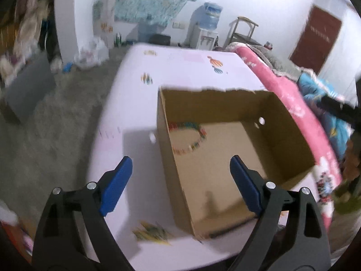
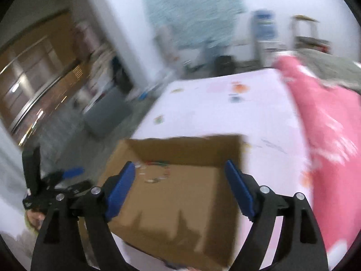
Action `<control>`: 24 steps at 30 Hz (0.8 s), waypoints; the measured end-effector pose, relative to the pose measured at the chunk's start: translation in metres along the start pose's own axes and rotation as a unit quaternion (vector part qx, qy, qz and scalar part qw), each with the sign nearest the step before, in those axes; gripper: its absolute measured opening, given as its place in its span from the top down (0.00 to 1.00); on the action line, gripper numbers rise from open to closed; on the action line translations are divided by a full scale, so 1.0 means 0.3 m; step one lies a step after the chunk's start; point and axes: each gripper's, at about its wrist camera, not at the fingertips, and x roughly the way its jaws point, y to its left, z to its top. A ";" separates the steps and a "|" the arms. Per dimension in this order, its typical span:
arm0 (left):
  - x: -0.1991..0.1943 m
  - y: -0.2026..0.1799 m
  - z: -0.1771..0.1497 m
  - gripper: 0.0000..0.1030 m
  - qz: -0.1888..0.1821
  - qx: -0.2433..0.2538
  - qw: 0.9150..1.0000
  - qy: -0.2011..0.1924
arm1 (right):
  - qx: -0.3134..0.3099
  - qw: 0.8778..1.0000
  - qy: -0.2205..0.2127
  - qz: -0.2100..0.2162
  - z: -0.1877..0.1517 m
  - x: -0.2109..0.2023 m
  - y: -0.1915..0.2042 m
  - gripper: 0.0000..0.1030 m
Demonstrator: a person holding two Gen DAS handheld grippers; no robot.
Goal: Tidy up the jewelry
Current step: 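Lift the bead bracelet into the cardboard box and open both tools, then withdraw both tools from the box back toward the black smartwatch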
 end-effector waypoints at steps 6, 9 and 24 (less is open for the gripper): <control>0.093 0.047 -0.127 0.18 -0.067 -0.090 0.993 0.036 | 0.105 0.993 0.052 -0.010 -0.221 0.076 -0.142 0.23; 0.135 0.035 -0.156 0.18 -0.102 -0.109 0.987 0.052 | 0.118 0.990 0.079 0.004 -0.271 0.147 -0.134 0.23; 0.153 -0.027 -0.116 0.17 -0.072 -0.088 0.993 0.042 | 0.117 0.990 0.076 0.008 -0.274 0.171 -0.068 0.22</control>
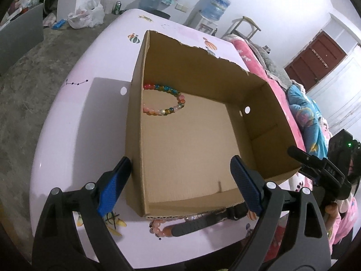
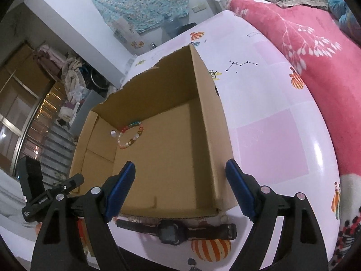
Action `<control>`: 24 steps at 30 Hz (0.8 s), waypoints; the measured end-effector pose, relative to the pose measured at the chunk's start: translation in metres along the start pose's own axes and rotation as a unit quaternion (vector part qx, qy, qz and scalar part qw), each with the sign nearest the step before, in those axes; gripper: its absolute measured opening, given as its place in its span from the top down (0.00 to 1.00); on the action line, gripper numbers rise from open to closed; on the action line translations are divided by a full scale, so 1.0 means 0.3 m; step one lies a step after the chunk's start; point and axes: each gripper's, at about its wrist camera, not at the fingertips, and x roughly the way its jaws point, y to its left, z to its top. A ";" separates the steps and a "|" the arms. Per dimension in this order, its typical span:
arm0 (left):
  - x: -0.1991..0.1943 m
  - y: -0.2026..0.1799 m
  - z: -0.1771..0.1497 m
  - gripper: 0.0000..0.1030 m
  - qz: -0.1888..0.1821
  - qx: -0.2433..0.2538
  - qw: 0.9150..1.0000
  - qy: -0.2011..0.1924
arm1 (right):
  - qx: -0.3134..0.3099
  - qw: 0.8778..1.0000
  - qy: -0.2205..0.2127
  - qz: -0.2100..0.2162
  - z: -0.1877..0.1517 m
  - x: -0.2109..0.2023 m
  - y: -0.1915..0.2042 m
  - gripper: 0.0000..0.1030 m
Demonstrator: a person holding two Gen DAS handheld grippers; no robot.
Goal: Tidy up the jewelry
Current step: 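Withdraw both tools from the box back toward the black smartwatch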
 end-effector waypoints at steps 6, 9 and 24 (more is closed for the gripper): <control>0.009 0.002 -0.002 0.17 0.008 0.011 1.000 -0.006 | 0.008 1.000 -0.013 -0.003 -0.025 -0.010 0.003 0.22; 0.005 0.001 -0.011 0.17 0.009 0.017 1.000 -0.011 | 0.014 1.000 -0.024 -0.005 -0.043 -0.026 0.006 0.22; -0.201 0.021 -0.113 0.16 0.027 0.031 0.994 -0.104 | -0.051 0.975 -0.169 -0.135 -0.122 -0.278 0.086 0.09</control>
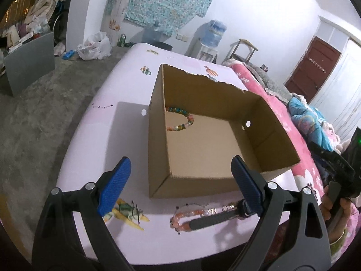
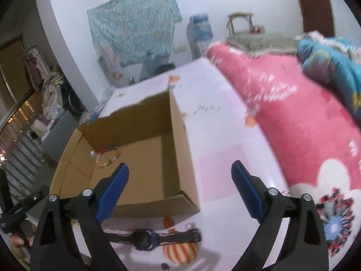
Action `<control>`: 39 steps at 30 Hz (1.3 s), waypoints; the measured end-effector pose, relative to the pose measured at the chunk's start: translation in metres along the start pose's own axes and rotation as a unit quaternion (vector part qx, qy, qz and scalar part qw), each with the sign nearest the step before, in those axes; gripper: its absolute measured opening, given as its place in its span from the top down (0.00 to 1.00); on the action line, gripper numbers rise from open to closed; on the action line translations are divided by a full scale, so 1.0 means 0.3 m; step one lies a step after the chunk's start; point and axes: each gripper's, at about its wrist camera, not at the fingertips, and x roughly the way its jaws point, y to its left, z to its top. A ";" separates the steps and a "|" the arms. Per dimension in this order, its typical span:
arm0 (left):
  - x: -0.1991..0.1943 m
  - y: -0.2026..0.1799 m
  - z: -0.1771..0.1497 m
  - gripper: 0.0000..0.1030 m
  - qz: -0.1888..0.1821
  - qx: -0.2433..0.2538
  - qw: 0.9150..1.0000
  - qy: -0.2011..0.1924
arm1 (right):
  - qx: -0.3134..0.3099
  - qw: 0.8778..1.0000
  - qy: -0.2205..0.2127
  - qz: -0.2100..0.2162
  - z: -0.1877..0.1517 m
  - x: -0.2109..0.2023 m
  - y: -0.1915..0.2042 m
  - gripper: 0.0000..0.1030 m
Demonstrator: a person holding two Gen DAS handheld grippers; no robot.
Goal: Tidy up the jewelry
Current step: 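Withdraw both tools from the box back toward the black smartwatch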
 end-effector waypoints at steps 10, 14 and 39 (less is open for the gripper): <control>-0.079 -0.006 -0.069 0.08 -0.008 0.006 1.000 0.001 | -0.091 0.987 -0.107 -0.080 0.001 -0.184 0.084 0.07; -0.109 0.008 -0.087 0.08 -0.028 -0.008 1.000 -0.008 | -0.110 0.986 -0.104 -0.067 -0.019 -0.218 0.079 0.07; 0.072 -0.083 -0.306 0.42 -0.051 0.093 0.992 0.075 | -0.088 0.986 0.110 0.091 -0.329 0.071 0.154 0.35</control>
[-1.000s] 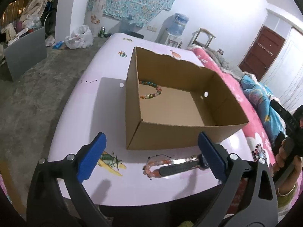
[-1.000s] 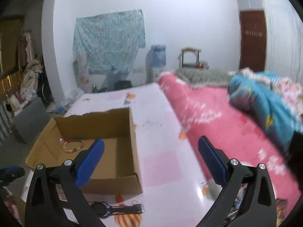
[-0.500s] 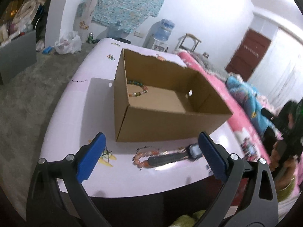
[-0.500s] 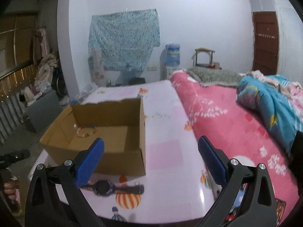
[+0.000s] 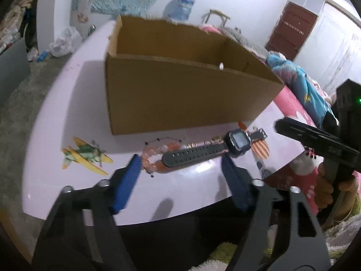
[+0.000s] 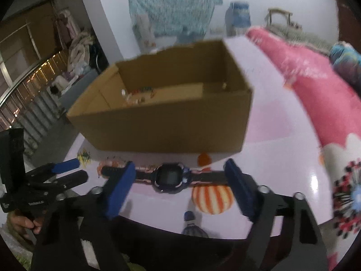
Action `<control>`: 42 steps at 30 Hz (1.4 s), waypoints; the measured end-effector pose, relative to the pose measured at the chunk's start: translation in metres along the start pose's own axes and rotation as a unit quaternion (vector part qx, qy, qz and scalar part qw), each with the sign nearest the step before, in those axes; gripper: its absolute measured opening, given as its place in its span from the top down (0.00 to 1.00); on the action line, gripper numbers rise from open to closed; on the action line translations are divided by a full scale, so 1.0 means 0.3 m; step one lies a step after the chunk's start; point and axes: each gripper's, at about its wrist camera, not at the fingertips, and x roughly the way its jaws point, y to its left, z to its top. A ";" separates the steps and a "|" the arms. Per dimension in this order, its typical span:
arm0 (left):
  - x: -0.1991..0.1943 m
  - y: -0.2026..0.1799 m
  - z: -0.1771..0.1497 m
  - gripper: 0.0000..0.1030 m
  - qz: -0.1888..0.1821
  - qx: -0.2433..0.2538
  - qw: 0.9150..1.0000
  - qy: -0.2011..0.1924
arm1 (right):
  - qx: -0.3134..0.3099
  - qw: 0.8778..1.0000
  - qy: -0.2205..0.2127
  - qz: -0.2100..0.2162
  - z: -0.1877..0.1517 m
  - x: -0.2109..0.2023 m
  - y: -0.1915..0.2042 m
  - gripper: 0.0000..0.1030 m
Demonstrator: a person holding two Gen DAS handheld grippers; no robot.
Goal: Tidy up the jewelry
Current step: 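Grasp the black smartwatch face with the right tool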
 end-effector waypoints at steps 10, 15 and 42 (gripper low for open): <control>0.102 0.016 0.034 0.63 -0.017 -0.004 0.999 0.047 | 0.003 0.999 0.046 0.002 -0.013 0.125 0.007 0.58; 0.130 0.025 0.053 0.63 -0.012 -0.007 0.998 0.059 | 0.004 0.998 0.060 0.001 -0.023 0.159 0.006 0.62; 0.132 0.055 0.073 0.63 -0.138 -0.103 0.984 0.054 | 0.024 0.998 0.057 0.001 -0.030 0.178 -0.018 0.62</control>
